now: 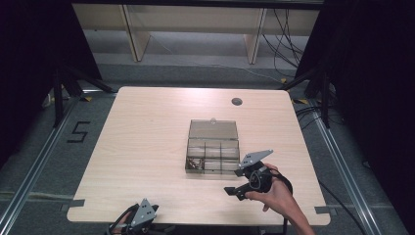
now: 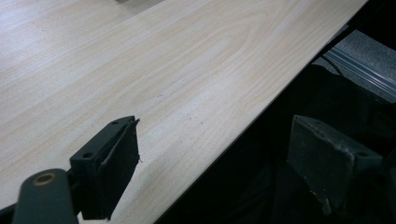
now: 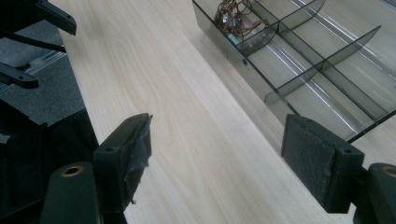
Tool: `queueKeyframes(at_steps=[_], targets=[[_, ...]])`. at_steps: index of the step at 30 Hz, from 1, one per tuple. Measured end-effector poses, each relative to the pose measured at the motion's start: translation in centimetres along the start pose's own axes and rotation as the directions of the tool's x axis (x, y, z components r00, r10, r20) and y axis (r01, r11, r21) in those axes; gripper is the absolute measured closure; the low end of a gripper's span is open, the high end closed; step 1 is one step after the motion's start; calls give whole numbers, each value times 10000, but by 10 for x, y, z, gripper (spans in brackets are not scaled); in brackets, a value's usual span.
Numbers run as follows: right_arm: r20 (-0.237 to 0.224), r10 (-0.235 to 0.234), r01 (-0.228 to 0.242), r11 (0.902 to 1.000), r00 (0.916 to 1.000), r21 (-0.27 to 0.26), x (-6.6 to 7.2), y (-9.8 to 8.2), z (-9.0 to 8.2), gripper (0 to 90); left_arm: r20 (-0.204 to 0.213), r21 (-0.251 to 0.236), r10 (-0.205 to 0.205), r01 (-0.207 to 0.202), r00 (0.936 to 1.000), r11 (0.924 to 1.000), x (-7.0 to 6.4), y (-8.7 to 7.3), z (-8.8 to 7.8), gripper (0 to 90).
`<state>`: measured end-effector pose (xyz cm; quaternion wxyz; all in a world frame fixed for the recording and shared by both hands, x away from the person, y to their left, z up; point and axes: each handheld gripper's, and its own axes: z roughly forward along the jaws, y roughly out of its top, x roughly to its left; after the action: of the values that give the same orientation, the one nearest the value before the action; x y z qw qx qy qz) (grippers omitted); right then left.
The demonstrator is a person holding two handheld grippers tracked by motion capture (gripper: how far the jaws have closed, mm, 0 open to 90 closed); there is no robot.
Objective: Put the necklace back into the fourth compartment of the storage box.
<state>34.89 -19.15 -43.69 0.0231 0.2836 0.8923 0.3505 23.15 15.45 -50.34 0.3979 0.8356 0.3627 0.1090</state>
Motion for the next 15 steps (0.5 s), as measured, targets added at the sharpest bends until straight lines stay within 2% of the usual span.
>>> queueKeyframes(at_steps=[1, 2, 4, 5, 6, 9, 10, 13, 14, 15], targets=[[-85, 6, -6, 10000, 10000, -17, 0, -1, 0, 251, -5, -23, -34, 34, 10000, 10000, 0, 0, 0, 160], [-45, 156, -156, 9999, 9999, 39, 1, -2, -1, 250, -94, 84, 139, -138, 9999, 9999, 1, 0, 0, 160], [-69, 317, -318, 9995, 9995, -82, 2, -5, 0, 243, -91, 70, 130, -129, 9999, 9999, 1, 0, -1, 159], [-34, 207, -207, 9998, 9998, 3, 1, -6, -1, 242, -108, 76, 112, -111, 9999, 9999, 1, 0, -1, 160], [44, 354, -354, 9994, 9994, 45, 2, -7, -2, 241, -72, 45, 67, -67, 10000, 10000, 1, 0, 0, 160], [-2, 292, -292, 9995, 9996, -76, 2, -9, -1, 234, -1, -48, 46, -46, 10000, 10000, 1, 0, 0, 160], [60, 218, -217, 9996, 9997, -191, 2, -11, -1, 233, -94, 30, 95, -94, 9999, 10000, 2, 0, -1, 160], [60, 180, -178, 9996, 9998, -216, 2, -13, 0, 224, -60, -35, 86, -86, 9999, 10000, 1, 1, -2, 159], [-11, 308, -309, 9994, 9995, -153, 3, -14, 0, 220, -39, -178, -20, 19, 10000, 9998, 1, 1, -1, 160], [11, 241, -241, 9996, 9997, -170, 3, -15, 0, 215, -80, -80, 12, -13, 10000, 10000, 2, 1, -2, 159]])
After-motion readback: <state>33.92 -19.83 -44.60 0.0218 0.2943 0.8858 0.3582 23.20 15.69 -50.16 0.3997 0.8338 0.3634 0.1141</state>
